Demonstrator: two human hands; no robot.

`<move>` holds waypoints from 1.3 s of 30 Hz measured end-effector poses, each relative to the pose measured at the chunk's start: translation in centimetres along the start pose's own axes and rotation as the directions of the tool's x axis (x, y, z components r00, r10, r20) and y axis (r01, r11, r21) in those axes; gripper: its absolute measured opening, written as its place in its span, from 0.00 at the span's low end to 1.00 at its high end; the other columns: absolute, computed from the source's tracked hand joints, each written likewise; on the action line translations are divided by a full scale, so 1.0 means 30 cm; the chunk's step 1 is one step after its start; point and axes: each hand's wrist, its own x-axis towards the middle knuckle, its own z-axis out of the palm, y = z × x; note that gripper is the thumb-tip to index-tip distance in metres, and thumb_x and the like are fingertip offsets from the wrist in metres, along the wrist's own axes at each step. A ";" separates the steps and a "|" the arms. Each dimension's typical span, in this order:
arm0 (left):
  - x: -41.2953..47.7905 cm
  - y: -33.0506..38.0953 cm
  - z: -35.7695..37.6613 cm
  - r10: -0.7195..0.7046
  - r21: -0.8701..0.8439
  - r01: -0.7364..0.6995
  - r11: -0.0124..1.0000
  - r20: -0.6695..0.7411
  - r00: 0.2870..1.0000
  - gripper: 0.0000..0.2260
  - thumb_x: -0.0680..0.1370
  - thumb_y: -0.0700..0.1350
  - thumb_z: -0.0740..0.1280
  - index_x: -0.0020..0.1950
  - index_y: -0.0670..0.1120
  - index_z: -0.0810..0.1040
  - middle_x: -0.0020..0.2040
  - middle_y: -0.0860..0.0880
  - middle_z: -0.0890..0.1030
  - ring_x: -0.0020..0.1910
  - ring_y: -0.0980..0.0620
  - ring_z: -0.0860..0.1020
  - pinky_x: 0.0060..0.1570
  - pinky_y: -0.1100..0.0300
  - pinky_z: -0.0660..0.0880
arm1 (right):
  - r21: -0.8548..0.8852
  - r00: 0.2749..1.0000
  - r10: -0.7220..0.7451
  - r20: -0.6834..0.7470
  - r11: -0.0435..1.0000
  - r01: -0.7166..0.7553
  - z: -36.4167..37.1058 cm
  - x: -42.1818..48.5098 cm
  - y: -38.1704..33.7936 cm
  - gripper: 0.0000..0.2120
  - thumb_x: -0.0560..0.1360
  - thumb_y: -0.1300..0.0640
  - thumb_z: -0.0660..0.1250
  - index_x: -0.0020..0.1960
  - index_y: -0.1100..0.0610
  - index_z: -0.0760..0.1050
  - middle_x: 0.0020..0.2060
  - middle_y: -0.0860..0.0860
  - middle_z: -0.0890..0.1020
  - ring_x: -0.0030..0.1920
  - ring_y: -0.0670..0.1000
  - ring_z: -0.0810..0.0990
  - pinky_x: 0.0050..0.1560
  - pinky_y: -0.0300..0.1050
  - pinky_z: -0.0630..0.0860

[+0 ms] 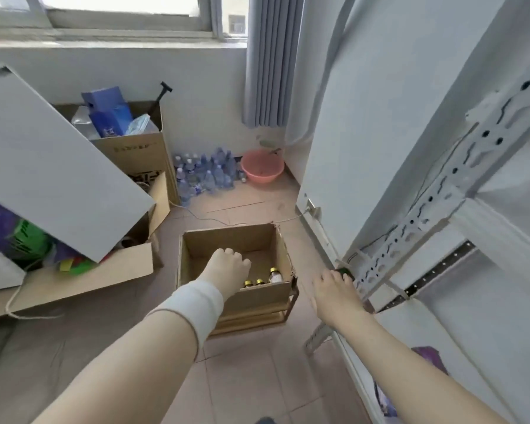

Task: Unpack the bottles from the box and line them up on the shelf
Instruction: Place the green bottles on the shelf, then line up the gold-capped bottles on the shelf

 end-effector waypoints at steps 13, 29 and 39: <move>0.536 -0.137 0.482 0.007 -0.425 0.159 0.891 0.363 0.932 0.16 0.79 0.44 0.60 0.66 0.44 0.69 0.63 0.44 0.75 0.61 0.43 0.74 0.57 0.53 0.71 | 0.275 0.946 -0.069 0.317 0.961 -0.021 0.228 0.704 -0.152 0.20 0.79 0.51 0.57 0.68 0.59 0.64 0.65 0.56 0.71 0.65 0.56 0.70 0.63 0.47 0.68; 1.093 0.023 0.999 0.108 -0.698 0.448 0.559 0.597 0.795 0.21 0.79 0.51 0.61 0.70 0.44 0.64 0.66 0.42 0.70 0.65 0.44 0.68 0.62 0.53 0.67 | 0.371 0.652 0.214 0.727 0.677 -0.635 0.747 1.206 -0.303 0.44 0.75 0.52 0.66 0.76 0.64 0.40 0.73 0.59 0.51 0.71 0.60 0.57 0.70 0.51 0.61; 1.260 0.116 1.170 0.078 -0.625 0.511 0.590 0.675 0.734 0.21 0.80 0.53 0.59 0.68 0.43 0.67 0.64 0.43 0.74 0.64 0.42 0.67 0.61 0.54 0.65 | 0.353 0.667 0.361 0.652 0.633 -0.689 0.874 1.315 -0.357 0.38 0.75 0.49 0.65 0.75 0.59 0.47 0.68 0.58 0.59 0.68 0.58 0.60 0.66 0.51 0.63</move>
